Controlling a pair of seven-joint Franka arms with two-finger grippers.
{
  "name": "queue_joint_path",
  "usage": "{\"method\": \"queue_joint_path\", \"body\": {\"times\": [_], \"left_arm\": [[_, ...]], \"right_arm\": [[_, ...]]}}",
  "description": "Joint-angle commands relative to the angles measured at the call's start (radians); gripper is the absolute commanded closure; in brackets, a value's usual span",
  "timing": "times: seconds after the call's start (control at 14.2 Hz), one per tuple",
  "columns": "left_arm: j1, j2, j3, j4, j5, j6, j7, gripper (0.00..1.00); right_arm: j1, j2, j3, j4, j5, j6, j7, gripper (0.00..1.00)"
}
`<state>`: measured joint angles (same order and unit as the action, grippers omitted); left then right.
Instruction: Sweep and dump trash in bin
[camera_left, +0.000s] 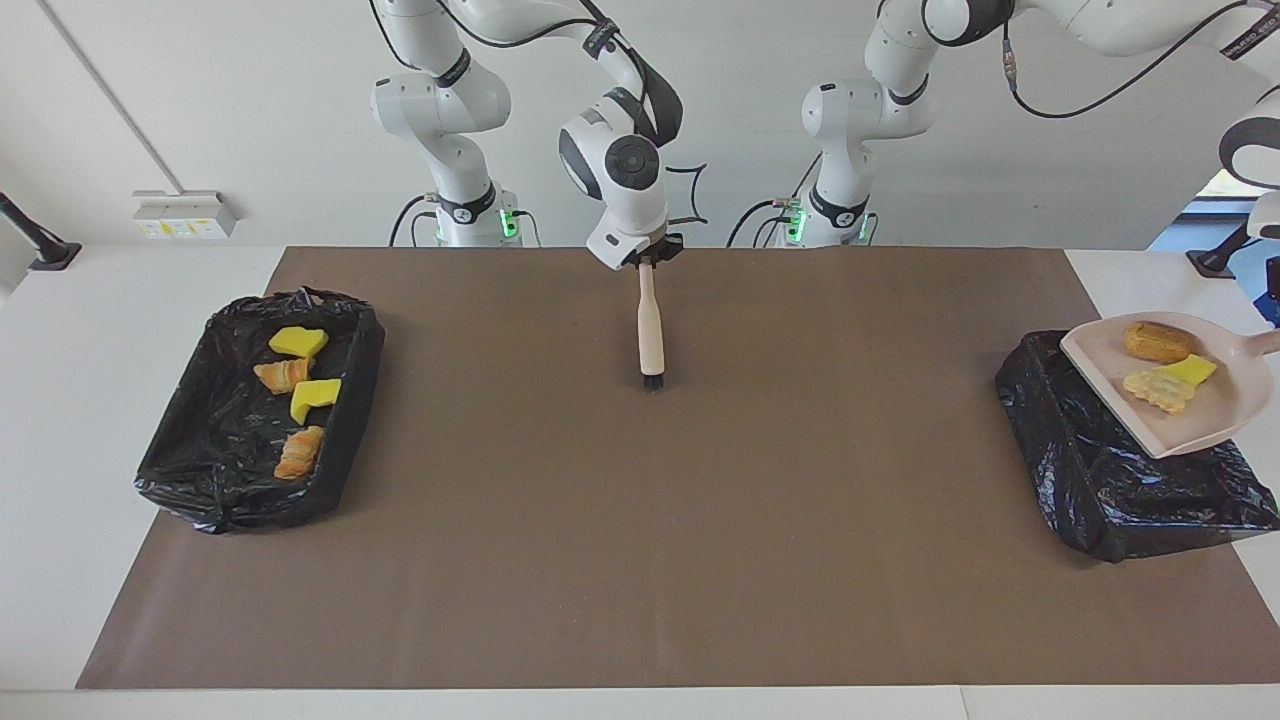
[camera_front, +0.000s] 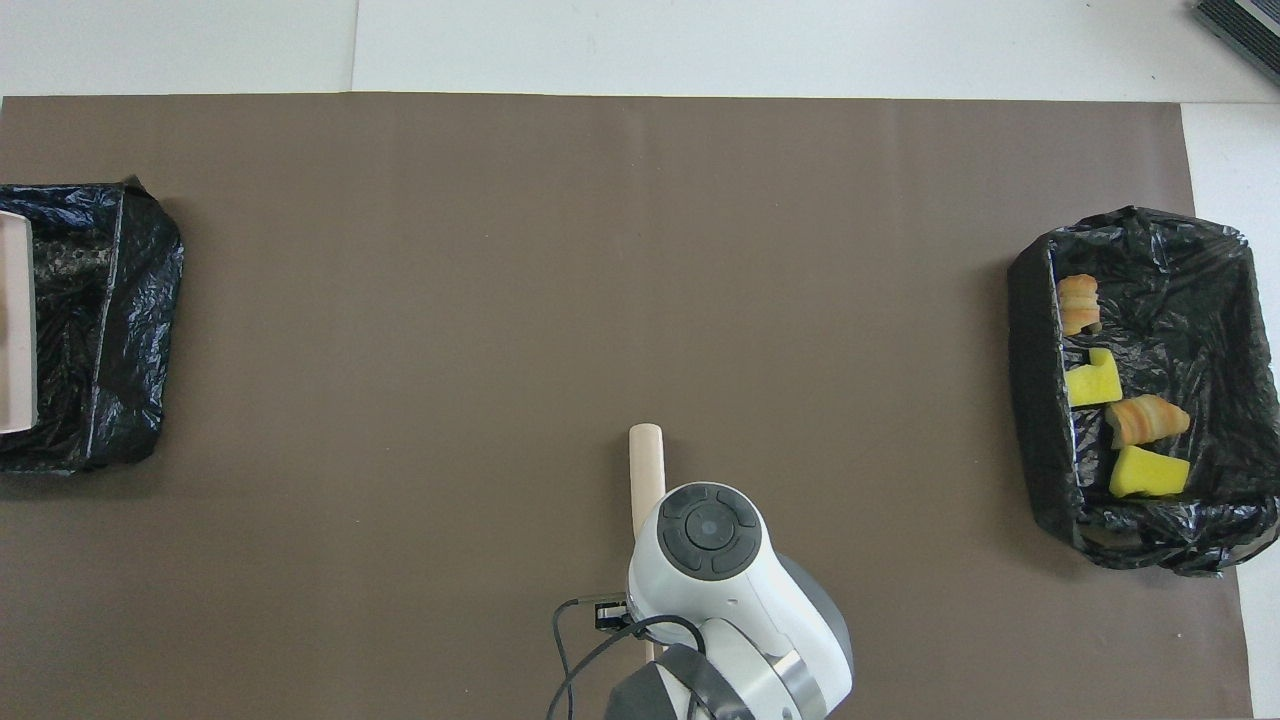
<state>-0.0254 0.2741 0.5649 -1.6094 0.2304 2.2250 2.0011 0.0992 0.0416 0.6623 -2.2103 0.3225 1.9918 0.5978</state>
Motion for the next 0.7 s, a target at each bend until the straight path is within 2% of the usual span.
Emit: {"method": "queue_joint_path", "body": {"times": [0.0,0.28,0.42,0.63], "left_arm": [[-0.019,0.014,0.01,0.029,0.12,0.001,-0.057,1.0],[-0.042,0.014,0.006,0.048,0.334,-0.08,-0.093,1.0],[-0.048,0.014,0.001,0.081,0.374,-0.136,-0.123,1.0],[-0.05,0.014,0.001,0.153,0.406,-0.152,-0.119,1.0]], "right_arm": [[-0.006,0.023,0.011,-0.009,0.009,0.051,0.042,1.0],[-0.001,0.034,0.013,-0.011,0.007,0.062,0.033,1.0],[0.001,0.035,0.014,-0.012,-0.005,0.064,0.019,1.0],[0.002,0.035,0.014,-0.025,-0.005,0.081,0.007,1.0]]}}
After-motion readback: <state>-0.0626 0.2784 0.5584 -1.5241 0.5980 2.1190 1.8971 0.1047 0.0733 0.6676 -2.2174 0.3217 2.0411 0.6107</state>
